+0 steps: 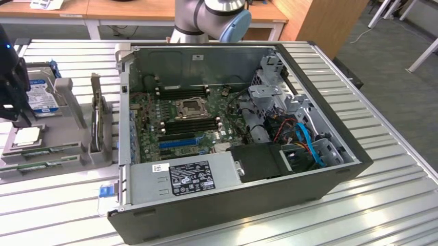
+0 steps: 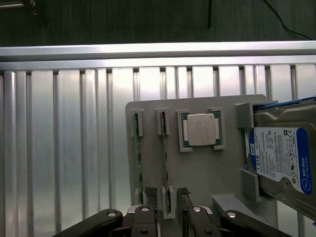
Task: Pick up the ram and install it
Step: 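Pick up the ram and move it above insertion slot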
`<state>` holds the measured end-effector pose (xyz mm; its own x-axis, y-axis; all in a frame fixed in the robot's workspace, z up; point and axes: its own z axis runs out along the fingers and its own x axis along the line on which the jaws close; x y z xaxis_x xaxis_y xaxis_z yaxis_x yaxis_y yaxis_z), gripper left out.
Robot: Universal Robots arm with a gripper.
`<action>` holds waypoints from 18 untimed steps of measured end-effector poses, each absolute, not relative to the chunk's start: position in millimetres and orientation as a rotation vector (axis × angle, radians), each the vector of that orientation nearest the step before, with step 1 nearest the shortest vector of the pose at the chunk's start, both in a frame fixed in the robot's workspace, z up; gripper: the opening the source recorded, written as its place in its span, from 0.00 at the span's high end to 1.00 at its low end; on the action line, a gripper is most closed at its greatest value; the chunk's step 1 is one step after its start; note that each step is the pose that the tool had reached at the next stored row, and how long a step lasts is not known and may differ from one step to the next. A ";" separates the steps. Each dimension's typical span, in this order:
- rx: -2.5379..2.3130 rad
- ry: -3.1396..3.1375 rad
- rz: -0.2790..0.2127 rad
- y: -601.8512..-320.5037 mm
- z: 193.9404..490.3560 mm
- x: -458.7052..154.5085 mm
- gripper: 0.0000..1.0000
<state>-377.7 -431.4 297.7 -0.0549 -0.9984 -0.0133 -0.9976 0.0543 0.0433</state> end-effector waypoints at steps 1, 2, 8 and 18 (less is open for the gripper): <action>2.146 -2.266 -0.063 -431.4 297.1 -377.7 0.70; 2.146 -2.266 -0.063 -431.5 296.5 -377.7 0.70; 2.146 -2.266 -0.063 -431.5 293.3 -377.7 0.70; 2.146 -2.266 -0.063 -431.5 283.5 -377.7 0.70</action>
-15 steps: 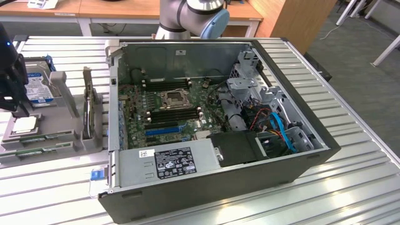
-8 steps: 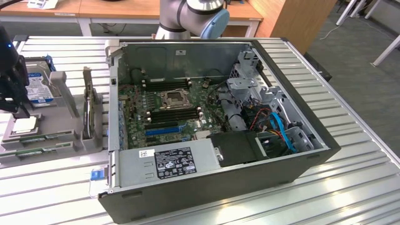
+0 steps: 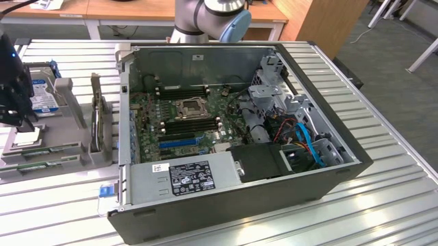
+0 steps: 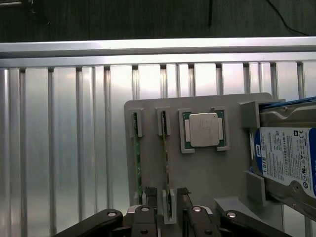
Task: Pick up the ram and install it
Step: 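Pick up the ram and move it above insertion slot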
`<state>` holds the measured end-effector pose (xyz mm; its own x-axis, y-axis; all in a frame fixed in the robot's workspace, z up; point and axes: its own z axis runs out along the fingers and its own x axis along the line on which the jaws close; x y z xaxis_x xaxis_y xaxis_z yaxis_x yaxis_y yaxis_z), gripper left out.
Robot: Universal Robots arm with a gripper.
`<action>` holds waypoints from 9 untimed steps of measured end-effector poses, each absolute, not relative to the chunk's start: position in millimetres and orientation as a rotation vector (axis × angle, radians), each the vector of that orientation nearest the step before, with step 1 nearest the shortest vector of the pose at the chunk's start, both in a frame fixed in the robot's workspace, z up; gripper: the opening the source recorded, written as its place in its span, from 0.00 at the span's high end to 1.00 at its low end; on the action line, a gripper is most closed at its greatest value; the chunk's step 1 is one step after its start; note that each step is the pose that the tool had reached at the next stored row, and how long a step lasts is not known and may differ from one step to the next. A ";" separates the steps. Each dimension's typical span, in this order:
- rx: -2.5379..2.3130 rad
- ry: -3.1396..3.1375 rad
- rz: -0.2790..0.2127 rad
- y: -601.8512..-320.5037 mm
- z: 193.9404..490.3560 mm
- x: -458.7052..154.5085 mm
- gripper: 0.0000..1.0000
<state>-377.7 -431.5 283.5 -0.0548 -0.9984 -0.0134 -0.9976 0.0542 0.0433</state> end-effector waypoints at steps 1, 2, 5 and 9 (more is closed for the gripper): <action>2.146 -2.266 -0.063 -431.5 282.6 -377.7 0.70; 2.146 -2.266 -0.063 -431.5 281.8 -377.7 0.70; 2.146 -2.266 -0.063 -431.5 278.9 -377.7 0.70; 2.146 -2.266 -0.064 -431.5 275.2 -377.7 0.70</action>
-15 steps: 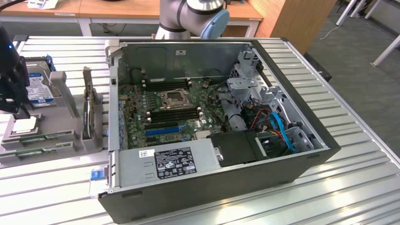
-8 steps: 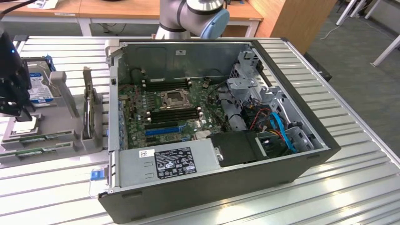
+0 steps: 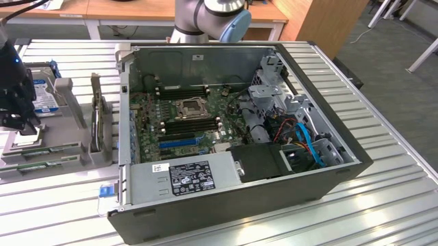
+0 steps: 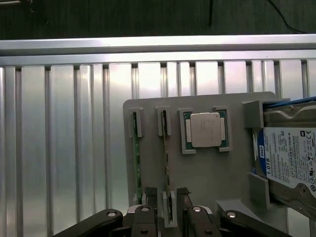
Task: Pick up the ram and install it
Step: 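Pick up the ram and move it above insertion slot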
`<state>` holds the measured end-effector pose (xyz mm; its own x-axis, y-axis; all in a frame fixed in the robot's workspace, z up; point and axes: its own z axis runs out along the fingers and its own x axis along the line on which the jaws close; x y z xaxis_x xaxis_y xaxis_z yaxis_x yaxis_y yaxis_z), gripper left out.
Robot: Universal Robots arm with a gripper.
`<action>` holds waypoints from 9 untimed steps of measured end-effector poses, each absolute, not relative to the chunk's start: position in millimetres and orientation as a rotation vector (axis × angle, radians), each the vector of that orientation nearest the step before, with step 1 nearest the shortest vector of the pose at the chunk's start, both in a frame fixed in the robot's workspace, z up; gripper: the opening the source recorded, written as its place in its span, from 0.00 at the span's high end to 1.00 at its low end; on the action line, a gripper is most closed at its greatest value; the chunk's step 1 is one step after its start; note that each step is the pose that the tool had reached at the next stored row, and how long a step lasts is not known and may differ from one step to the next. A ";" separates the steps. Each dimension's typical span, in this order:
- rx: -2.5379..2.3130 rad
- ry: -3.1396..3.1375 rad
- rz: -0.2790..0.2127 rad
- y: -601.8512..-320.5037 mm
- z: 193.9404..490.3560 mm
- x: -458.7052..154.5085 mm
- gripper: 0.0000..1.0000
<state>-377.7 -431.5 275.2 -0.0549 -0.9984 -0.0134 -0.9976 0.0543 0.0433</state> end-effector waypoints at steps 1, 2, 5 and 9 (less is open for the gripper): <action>2.146 -2.266 -0.063 -431.5 274.3 -377.7 0.70; 2.146 -2.266 -0.063 -431.5 273.2 -377.7 0.70; 2.146 -2.266 -0.063 -431.5 270.2 -377.7 0.70; 2.146 -2.266 -0.063 -431.5 266.5 -377.7 0.70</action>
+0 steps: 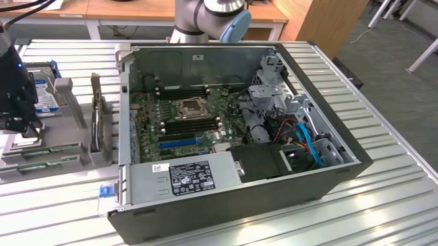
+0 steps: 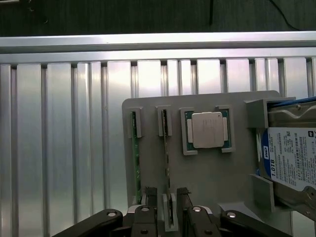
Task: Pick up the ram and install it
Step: 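Pick up the ram and move it above insertion slot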
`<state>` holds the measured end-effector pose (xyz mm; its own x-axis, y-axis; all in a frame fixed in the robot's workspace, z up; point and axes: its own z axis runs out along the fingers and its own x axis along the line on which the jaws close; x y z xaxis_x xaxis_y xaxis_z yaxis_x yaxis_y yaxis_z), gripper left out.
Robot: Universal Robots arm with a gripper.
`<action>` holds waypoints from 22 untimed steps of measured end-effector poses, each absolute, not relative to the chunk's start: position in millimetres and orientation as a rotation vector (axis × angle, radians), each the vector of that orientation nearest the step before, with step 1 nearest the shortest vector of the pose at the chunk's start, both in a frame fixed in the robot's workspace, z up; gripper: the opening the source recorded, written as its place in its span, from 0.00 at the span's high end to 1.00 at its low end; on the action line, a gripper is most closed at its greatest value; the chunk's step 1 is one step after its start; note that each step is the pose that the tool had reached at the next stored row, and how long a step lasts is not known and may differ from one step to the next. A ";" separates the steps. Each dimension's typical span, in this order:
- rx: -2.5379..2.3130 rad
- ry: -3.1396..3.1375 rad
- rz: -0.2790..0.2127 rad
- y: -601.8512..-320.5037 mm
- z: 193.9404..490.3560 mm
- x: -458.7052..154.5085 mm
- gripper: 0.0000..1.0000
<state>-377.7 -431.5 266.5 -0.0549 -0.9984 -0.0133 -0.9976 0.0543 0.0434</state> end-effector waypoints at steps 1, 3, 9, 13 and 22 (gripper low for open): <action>2.146 -2.266 -0.063 -431.5 265.8 -377.7 0.70; 2.146 -2.266 -0.063 -431.5 264.5 -377.7 0.70; 2.146 -2.266 -0.063 -431.5 260.1 -377.7 0.70; 2.146 -2.266 -0.063 -431.5 256.5 -377.7 0.70; 2.146 -2.266 -0.063 -431.5 247.5 -377.7 0.70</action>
